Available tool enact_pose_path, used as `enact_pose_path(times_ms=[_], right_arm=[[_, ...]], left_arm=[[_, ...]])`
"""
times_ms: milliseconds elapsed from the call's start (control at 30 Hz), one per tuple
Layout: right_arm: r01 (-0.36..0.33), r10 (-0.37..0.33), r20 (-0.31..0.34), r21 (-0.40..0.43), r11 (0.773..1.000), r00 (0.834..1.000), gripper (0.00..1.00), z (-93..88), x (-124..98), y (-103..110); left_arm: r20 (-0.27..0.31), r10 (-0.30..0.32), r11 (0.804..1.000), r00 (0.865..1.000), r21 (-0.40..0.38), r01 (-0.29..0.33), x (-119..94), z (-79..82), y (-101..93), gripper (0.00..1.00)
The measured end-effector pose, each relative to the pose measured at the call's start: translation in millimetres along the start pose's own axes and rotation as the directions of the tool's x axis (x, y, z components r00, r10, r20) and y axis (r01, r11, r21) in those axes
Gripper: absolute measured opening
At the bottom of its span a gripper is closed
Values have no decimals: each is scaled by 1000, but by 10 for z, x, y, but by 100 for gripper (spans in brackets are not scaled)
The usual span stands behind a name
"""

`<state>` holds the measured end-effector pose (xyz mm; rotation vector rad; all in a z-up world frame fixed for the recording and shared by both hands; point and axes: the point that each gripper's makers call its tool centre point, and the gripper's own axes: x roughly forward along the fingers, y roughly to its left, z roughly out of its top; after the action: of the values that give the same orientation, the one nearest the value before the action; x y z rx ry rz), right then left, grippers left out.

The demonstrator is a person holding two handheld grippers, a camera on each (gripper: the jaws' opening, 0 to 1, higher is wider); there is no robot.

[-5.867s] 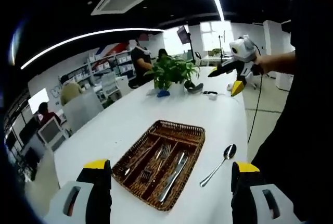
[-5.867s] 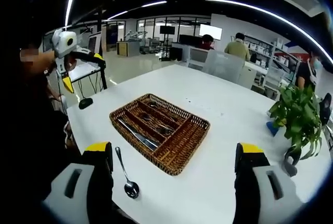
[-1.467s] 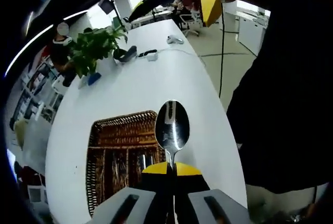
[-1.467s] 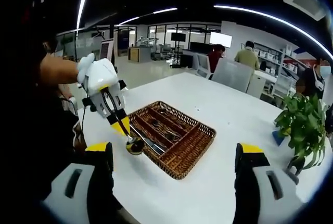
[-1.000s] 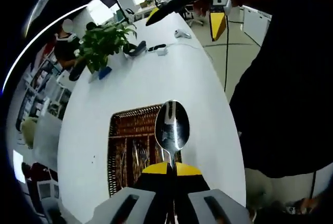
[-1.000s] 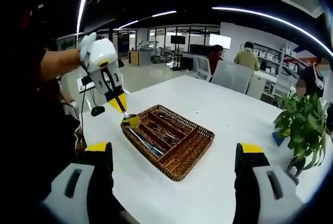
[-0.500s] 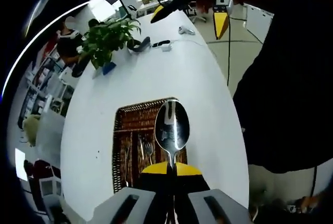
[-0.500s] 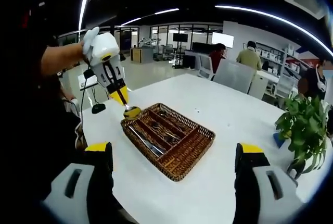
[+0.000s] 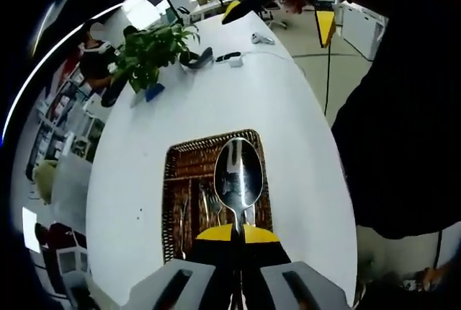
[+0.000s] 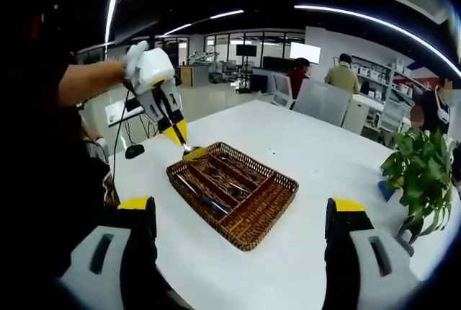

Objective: Arrange the knives, forks, and spoons in their matching storage slots by inserting each utensil handle-first until every utensil is classified and aligned in the correct compartment

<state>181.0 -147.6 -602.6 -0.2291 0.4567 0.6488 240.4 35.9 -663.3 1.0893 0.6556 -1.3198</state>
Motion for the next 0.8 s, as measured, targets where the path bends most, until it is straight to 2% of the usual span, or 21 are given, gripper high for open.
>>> enact_pose_path(times_ms=[267, 600, 800], right_arm=[[0, 0, 3, 8, 1000, 1000, 99, 10, 16, 2], [-8, 8, 4, 8, 1000, 1000, 99, 15, 2, 12], [-11, 11, 4, 6, 1000, 1000, 99, 14, -18, 54]], left_arm=[[-7, 24, 1000, 1000, 6, -23, 62, -28, 282, 0], [-23, 54, 998, 998, 31, -53, 132, -86, 721, 0], [-17, 76, 997, 997, 19, -75, 181, -122, 972, 0]])
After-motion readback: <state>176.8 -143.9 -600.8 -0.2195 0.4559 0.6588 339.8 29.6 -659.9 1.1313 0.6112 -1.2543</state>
